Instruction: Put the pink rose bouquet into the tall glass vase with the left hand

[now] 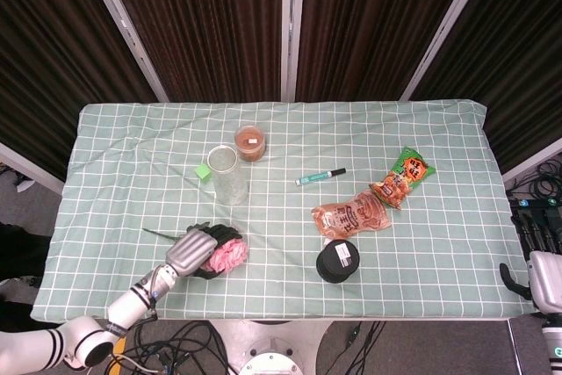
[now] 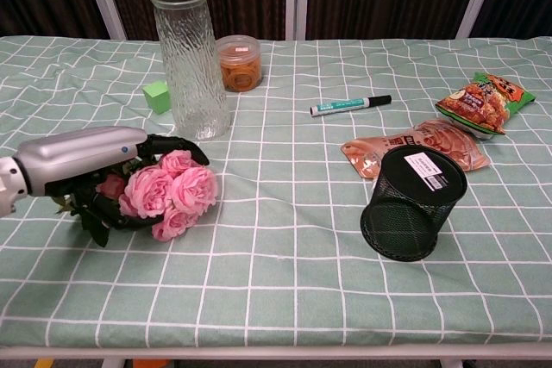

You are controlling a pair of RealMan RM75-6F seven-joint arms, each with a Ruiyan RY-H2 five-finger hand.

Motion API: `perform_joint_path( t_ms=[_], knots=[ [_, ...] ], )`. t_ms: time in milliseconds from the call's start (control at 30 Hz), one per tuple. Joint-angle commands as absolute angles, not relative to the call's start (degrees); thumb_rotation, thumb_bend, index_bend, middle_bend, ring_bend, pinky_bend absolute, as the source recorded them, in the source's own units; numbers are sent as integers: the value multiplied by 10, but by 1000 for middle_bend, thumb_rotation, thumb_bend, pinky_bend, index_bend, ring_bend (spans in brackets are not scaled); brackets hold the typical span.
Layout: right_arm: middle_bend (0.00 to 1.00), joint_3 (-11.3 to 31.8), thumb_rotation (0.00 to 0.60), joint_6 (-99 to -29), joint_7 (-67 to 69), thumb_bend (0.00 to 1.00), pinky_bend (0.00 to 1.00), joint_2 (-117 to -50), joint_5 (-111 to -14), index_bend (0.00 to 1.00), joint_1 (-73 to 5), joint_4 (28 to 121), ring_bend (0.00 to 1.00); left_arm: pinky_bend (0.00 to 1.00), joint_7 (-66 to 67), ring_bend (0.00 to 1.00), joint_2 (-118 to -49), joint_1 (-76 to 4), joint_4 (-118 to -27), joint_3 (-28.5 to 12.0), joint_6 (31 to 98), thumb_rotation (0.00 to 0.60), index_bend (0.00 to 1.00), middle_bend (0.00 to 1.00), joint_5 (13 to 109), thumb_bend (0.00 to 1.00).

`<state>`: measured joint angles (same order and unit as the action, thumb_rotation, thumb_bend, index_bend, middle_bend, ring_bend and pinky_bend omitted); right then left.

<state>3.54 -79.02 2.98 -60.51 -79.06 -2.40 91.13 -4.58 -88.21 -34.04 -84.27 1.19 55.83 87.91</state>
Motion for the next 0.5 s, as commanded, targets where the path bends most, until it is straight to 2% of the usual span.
perform_joint_path(
  t_ms=[33, 167, 300, 500],
  knots=[
    [0, 35, 600, -789, 30, 327, 0, -605, -790, 0, -25, 911, 0, 415, -43, 237, -883, -339, -839, 11, 562, 600, 282, 259, 878, 333],
    [0, 35, 600, -788, 31, 327, 0, -605, -790, 0, -25, 912, 0, 444, -38, 295, -874, -342, -845, 15, 547, 600, 385, 330, 867, 335],
    [0, 35, 600, -787, 33, 327, 0, -603, -788, 0, -24, 912, 0, 461, -36, 340, -865, -340, -854, 14, 553, 600, 396, 364, 866, 335],
    [0, 35, 600, -788, 36, 327, 0, -600, -787, 0, -23, 913, 0, 464, -30, 345, -839, -337, -877, 3, 584, 600, 410, 371, 875, 337]
  ],
)
